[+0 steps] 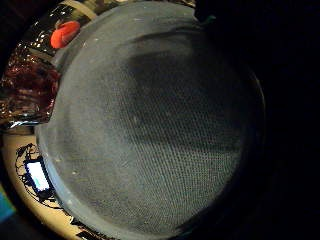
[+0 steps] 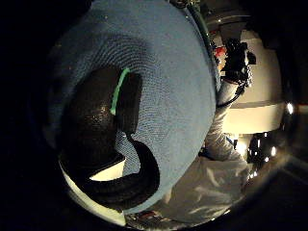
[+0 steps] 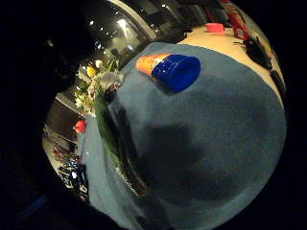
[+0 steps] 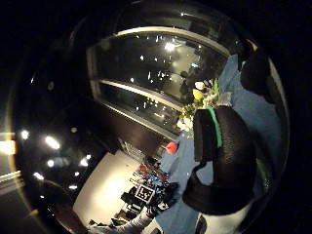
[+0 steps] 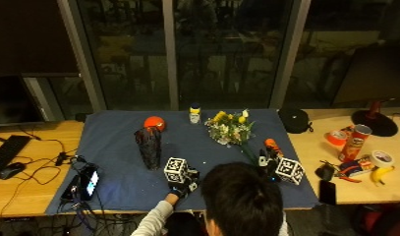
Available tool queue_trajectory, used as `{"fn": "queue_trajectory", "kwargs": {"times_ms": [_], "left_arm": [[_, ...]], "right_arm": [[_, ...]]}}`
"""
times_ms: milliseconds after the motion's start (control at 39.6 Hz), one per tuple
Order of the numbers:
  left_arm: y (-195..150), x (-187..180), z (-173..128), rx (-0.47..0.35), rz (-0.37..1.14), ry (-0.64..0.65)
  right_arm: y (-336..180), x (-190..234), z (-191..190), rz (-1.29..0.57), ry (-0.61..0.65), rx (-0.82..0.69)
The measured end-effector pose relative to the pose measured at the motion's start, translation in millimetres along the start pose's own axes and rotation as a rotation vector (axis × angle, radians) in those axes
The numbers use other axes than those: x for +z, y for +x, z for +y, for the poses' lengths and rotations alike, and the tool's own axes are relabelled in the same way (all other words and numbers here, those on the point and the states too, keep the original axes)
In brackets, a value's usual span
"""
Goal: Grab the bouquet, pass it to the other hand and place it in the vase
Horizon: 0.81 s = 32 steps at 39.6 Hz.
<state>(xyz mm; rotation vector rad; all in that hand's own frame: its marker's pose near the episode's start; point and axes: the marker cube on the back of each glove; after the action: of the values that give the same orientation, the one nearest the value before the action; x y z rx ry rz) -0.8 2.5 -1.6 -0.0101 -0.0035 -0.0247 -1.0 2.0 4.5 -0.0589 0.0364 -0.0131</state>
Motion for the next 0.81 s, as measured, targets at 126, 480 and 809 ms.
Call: {"fn": "queue_trajectory", "kwargs": {"times_ms": [126, 480, 809], "left_arm": [[6, -17, 6, -0.030, 0.051, -0.031], [0, -55, -30, 0.027, -0.015, 0.178], [7, -119, -15, -0.026, -0.057, 0.078]], "right_arm": [[-19, 1, 8, 0.153, -0.239, -0.062], [-32, 8, -11, 0.348, -0.509, -0.168], [-58, 3, -23, 0.504, -0.641, -0.225]]}}
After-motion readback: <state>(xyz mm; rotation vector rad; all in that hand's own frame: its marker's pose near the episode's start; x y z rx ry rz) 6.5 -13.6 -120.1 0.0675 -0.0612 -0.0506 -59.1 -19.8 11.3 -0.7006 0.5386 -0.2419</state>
